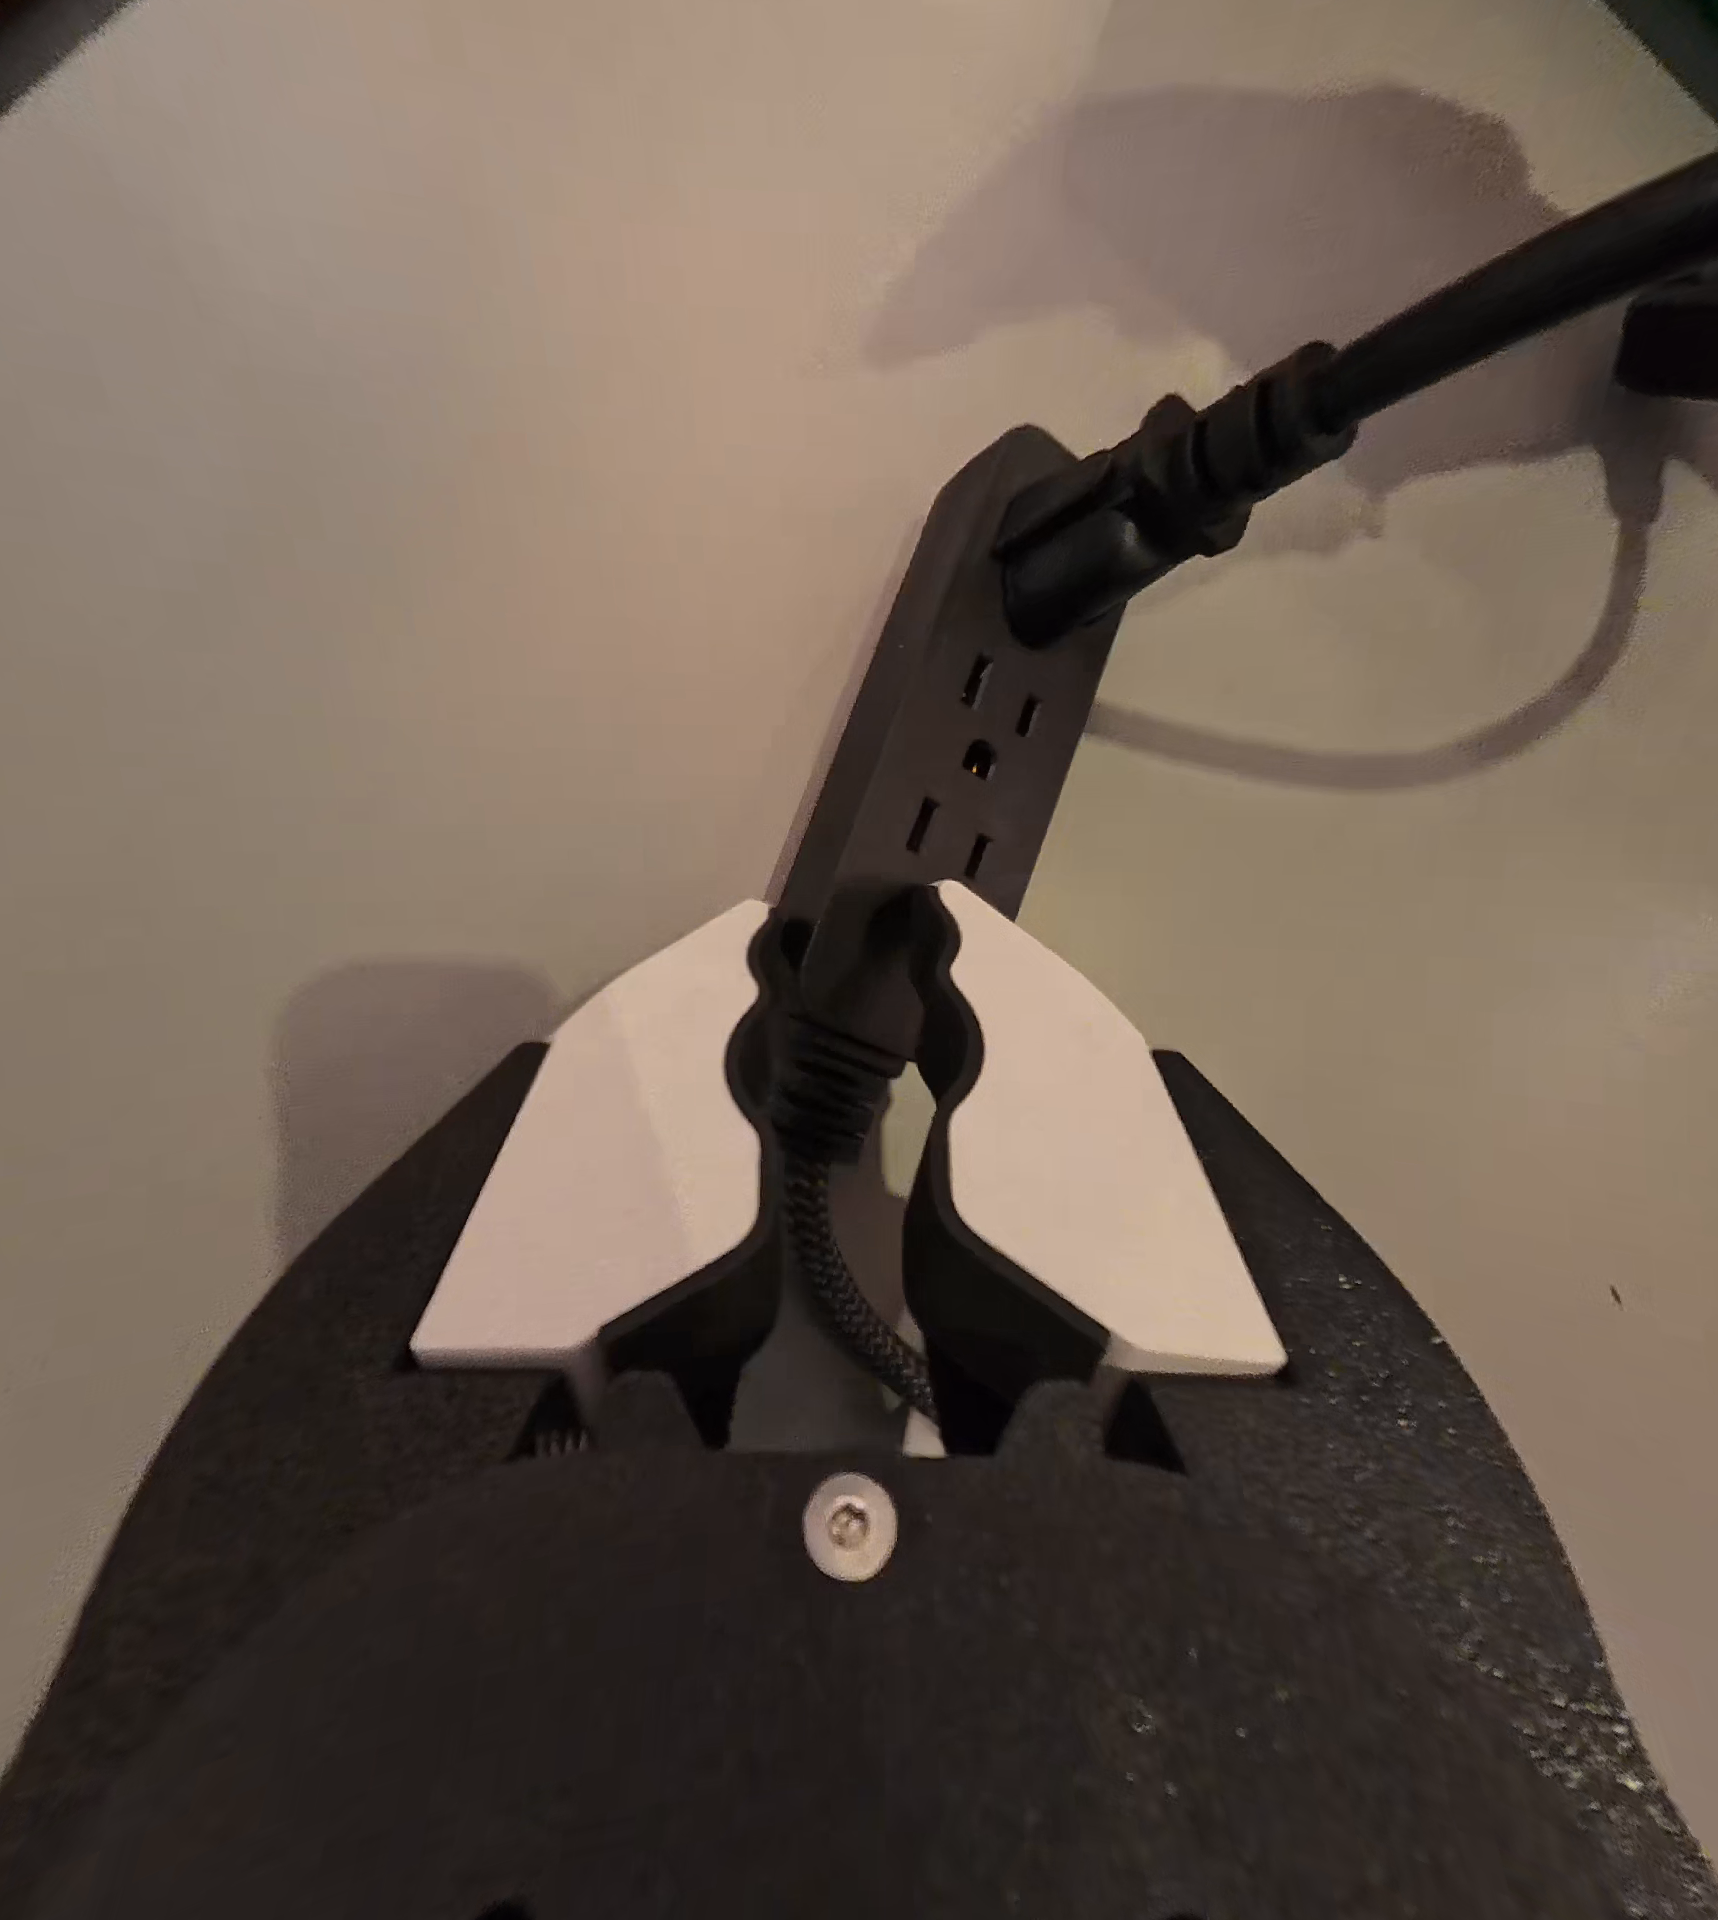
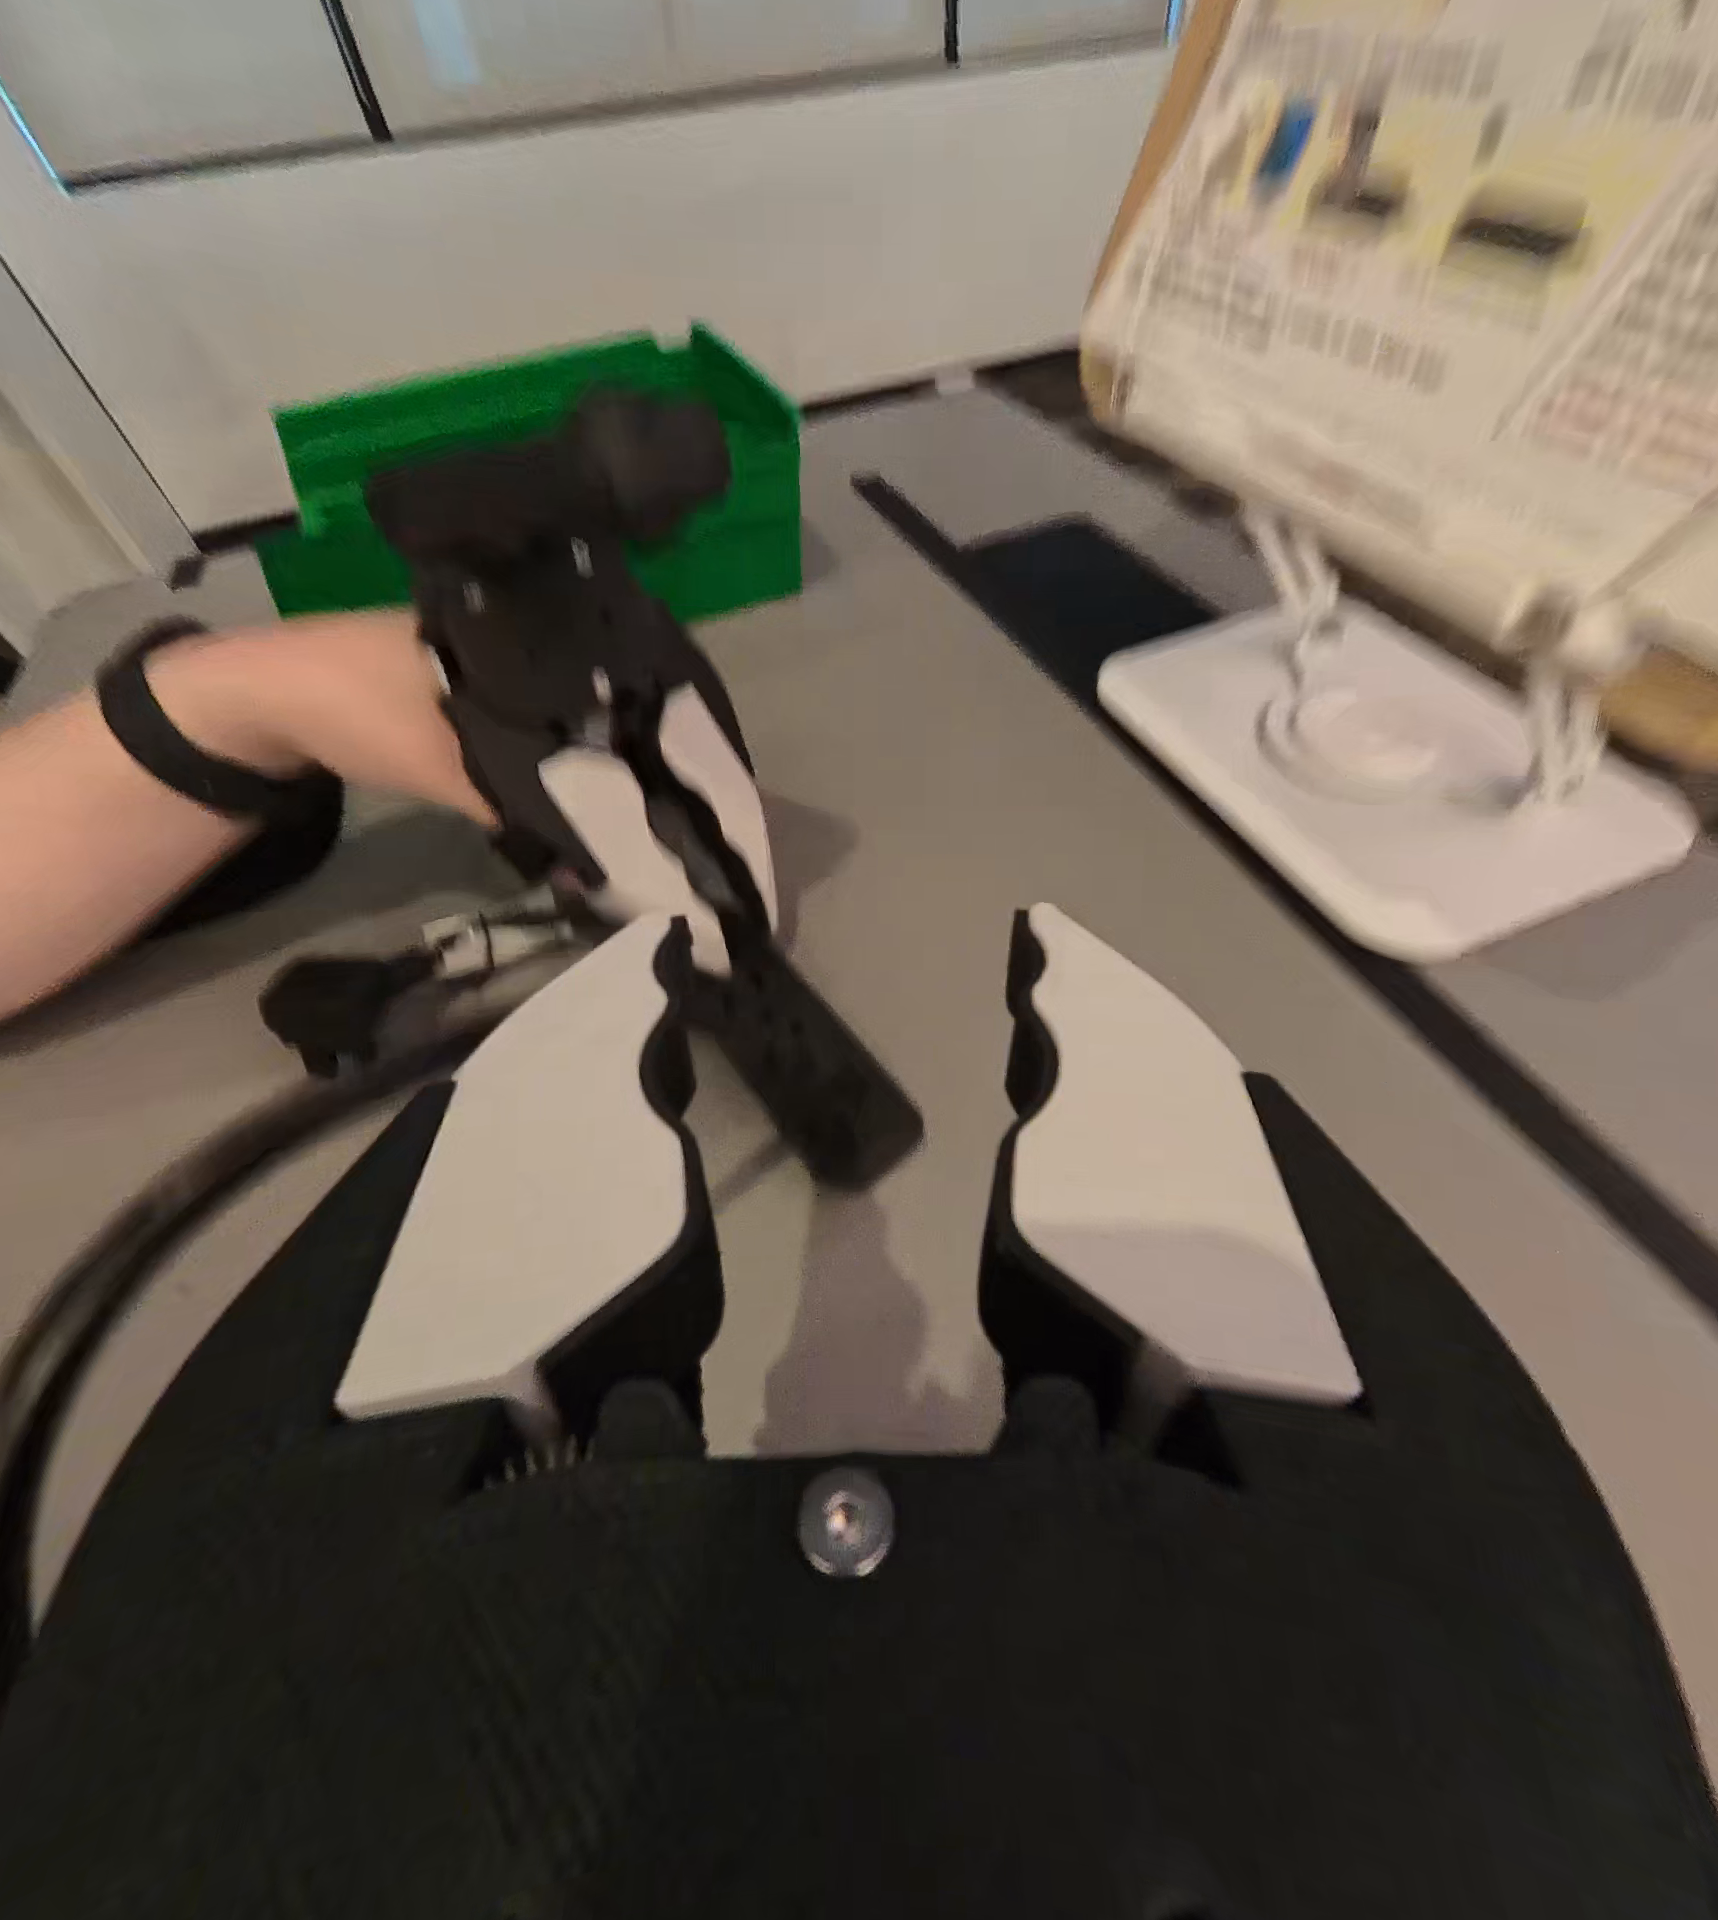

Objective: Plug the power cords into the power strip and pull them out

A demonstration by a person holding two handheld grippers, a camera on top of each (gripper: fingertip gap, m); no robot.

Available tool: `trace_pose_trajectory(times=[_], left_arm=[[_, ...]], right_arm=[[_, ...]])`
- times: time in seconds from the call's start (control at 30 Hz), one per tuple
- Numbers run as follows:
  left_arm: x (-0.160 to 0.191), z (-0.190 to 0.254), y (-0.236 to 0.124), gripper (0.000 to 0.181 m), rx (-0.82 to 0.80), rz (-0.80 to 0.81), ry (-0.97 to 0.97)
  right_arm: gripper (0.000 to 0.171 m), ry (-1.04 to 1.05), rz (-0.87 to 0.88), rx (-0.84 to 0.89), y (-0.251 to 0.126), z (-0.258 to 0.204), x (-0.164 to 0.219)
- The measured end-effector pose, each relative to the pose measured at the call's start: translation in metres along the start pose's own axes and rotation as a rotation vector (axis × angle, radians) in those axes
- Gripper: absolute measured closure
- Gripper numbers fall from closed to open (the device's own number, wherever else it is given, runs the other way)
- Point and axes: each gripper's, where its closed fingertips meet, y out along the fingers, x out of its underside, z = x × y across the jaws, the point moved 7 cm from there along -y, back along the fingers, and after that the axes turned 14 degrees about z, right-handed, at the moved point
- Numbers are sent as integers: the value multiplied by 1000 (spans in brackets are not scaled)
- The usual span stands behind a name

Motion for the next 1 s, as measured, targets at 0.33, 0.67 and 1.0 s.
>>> trace_pose_trajectory(times=[0.33,0.67,1.0], left_arm=[[0,-10,-3,164,-137,3,214],[-2,-8,-1,164,-169,20,235],[-25,22,8,181,-58,148,276]], right_arm=[[135,199,-306,-100,17,-36,79],[133,21,-350,383,26,-5,93],[142,-56,-49,94,49,-13,83]])
